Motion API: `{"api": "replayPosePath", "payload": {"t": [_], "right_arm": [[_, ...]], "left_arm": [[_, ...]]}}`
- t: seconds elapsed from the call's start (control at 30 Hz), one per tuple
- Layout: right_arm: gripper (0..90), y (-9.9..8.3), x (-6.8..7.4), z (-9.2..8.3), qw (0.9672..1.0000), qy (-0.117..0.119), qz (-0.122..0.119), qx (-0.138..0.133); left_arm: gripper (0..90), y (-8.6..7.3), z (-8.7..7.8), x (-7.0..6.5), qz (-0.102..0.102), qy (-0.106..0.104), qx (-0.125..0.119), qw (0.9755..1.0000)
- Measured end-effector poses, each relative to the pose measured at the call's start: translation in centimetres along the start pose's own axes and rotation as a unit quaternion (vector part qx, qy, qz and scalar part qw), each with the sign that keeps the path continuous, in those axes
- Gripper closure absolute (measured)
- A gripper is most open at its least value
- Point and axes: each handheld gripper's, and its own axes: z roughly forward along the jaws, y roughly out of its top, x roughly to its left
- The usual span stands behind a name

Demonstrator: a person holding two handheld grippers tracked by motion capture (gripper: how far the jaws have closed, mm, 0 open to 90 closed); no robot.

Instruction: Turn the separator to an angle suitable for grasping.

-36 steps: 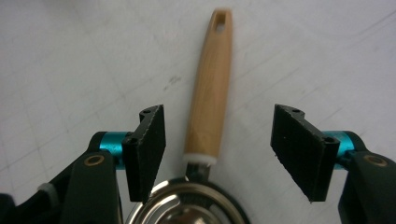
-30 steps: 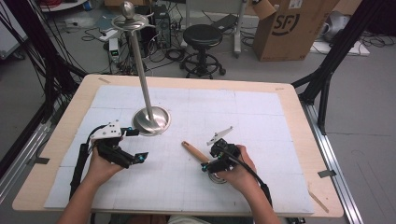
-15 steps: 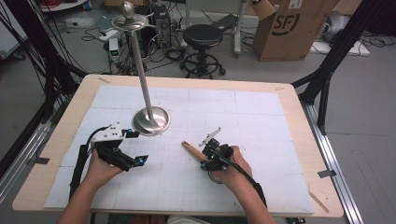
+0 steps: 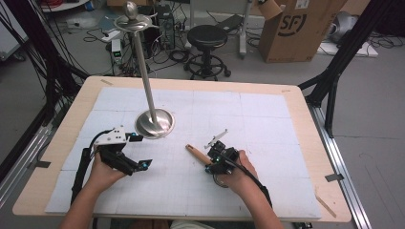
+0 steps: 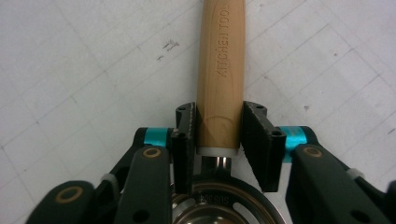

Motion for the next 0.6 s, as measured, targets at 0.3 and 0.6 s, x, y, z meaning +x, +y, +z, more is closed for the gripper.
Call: {"api": "replayPosePath", "payload": {"t": [0.3, 0.6], "right_arm": [[61.3, 0.01, 0.1, 0.06, 1.0, 0.0, -0.008, 0.003], [68.8, -0.02, 0.4, -0.04, 0.9993, -0.009, -0.037, 0.0]], "left_arm": [[1.6, 0.04, -0.08, -0.06, -0.001, -0.003, -0.005, 1.0], [1.6, 0.03, -0.1, 0.01, 0.0, -0.002, -0.007, 1.0]]}}
